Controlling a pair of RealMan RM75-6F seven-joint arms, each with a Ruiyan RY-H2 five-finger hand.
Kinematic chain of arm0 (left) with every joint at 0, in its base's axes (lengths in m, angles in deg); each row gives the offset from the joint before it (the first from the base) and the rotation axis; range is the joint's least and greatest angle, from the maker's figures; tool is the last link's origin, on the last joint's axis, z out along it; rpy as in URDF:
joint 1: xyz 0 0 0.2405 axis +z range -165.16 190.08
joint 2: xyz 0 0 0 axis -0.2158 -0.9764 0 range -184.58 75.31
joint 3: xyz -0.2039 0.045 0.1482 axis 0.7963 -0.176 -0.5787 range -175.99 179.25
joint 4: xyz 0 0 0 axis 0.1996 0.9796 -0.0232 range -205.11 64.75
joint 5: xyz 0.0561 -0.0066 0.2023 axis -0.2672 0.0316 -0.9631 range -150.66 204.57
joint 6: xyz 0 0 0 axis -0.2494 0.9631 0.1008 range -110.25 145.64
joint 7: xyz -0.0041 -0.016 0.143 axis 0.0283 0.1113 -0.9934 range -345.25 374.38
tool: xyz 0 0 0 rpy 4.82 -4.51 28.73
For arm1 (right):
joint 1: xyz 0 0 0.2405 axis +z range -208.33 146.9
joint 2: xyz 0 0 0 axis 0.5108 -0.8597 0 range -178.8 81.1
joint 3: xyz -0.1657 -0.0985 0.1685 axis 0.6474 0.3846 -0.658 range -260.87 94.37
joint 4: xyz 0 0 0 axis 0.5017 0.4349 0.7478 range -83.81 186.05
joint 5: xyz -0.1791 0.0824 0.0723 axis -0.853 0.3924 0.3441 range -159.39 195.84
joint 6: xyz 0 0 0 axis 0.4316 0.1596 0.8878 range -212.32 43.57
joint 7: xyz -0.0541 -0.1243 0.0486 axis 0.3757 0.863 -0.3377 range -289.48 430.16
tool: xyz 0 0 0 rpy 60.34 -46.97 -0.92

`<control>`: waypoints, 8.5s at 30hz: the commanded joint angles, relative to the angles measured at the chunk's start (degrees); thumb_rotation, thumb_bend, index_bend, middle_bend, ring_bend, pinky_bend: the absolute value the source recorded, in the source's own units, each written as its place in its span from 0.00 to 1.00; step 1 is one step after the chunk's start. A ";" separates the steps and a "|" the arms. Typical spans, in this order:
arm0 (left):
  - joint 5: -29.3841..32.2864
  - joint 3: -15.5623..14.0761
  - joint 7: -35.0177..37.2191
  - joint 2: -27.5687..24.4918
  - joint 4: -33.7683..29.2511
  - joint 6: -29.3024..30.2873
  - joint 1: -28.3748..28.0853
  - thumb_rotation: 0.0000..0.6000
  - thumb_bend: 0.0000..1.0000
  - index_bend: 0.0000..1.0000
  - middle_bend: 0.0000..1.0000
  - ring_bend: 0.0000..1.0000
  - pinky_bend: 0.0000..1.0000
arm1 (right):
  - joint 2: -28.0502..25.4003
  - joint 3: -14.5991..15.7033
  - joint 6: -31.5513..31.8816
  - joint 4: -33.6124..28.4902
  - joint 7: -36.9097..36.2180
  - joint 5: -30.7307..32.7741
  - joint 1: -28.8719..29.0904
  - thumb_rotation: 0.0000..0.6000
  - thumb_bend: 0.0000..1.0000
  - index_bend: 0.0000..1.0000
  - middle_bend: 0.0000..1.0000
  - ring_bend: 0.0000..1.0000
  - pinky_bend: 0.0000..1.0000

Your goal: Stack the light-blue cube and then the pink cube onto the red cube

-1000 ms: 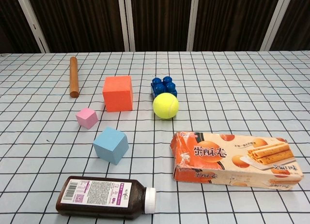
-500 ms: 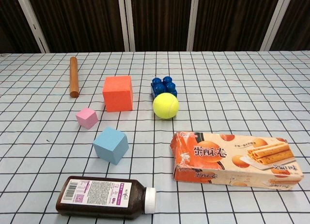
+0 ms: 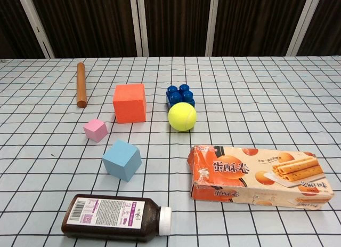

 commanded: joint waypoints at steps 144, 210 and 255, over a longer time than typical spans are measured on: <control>36.50 0.15 -31.01 25.73 -2.87 -32.16 -46.24 1.00 0.29 0.42 0.84 0.82 0.97 | -2.45 0.47 -2.54 1.08 -8.28 0.61 0.33 1.00 0.13 0.00 0.01 0.03 0.10; 79.24 21.84 -47.94 29.91 11.34 -21.25 -66.48 1.00 0.34 0.46 0.84 0.82 0.97 | -2.58 0.12 -2.70 1.63 -9.35 1.50 0.19 1.00 0.13 0.00 0.01 0.03 0.10; 80.56 21.60 -47.78 30.60 11.58 -21.67 -66.89 1.00 0.34 0.47 0.84 0.82 0.97 | -2.66 0.09 -2.58 1.76 -9.81 1.34 0.07 1.00 0.13 0.00 0.01 0.03 0.10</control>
